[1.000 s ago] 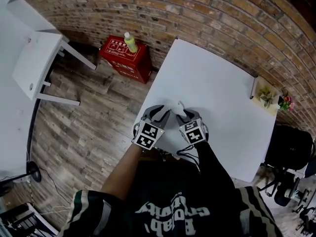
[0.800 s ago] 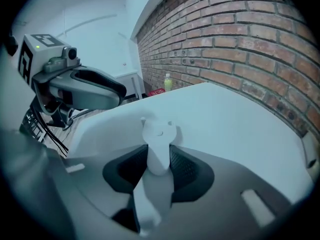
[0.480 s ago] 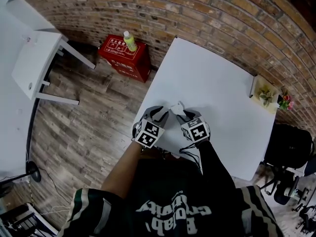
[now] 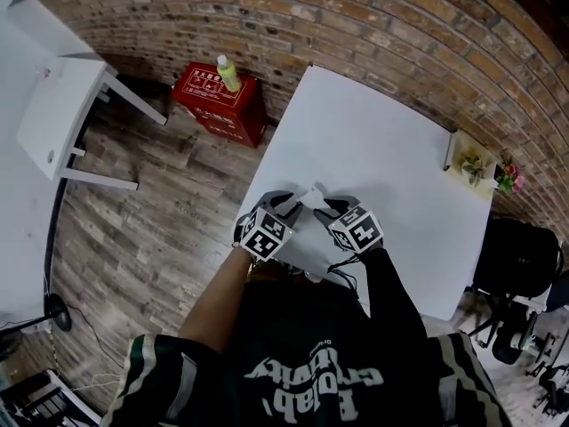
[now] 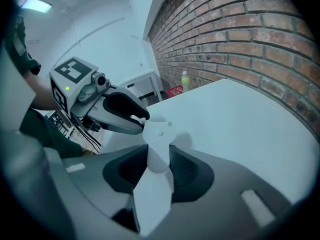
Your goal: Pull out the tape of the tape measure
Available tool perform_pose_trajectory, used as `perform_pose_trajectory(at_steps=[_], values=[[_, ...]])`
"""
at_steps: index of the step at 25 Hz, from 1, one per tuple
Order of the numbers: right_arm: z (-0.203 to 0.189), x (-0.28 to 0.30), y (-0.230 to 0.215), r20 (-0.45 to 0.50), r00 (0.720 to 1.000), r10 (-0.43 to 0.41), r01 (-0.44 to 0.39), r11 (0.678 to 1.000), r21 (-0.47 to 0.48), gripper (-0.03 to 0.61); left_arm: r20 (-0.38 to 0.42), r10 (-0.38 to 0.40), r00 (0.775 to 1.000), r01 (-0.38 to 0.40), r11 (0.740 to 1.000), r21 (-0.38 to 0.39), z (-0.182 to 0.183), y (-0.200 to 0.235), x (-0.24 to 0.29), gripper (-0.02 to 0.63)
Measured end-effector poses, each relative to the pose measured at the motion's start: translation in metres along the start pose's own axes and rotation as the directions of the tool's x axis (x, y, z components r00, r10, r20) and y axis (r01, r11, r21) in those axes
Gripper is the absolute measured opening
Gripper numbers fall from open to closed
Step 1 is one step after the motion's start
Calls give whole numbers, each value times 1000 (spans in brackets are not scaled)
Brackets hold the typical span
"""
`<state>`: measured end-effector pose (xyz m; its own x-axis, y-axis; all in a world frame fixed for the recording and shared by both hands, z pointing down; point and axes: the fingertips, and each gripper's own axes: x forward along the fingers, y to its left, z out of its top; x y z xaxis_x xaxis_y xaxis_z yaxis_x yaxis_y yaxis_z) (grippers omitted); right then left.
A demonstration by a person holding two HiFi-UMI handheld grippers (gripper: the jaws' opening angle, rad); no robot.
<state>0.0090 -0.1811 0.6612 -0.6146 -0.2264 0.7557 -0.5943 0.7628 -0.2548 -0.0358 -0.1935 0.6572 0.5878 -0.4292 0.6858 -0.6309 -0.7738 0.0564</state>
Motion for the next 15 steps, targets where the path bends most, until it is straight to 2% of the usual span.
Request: perform_pose_trajectory(at_steps=[3, 6, 9, 15], values=[[1, -6, 1, -14, 1000, 15, -16, 999, -32, 150, 2, -50, 999, 50, 998, 44, 3, -11, 0, 123], [1, -10, -1, -29, 1000, 12, -14, 998, -65, 150, -4, -74, 997, 74, 992, 99, 6, -19, 1, 83], [2, -11, -4, -12, 1000, -7, 6, 999, -38, 150, 11, -66, 998, 66, 997, 40, 10, -12, 1, 40], [-5, -9, -17, -36, 997, -75, 78, 993, 91, 150, -25, -18, 1000, 16, 996, -87, 6, 1, 2, 38]])
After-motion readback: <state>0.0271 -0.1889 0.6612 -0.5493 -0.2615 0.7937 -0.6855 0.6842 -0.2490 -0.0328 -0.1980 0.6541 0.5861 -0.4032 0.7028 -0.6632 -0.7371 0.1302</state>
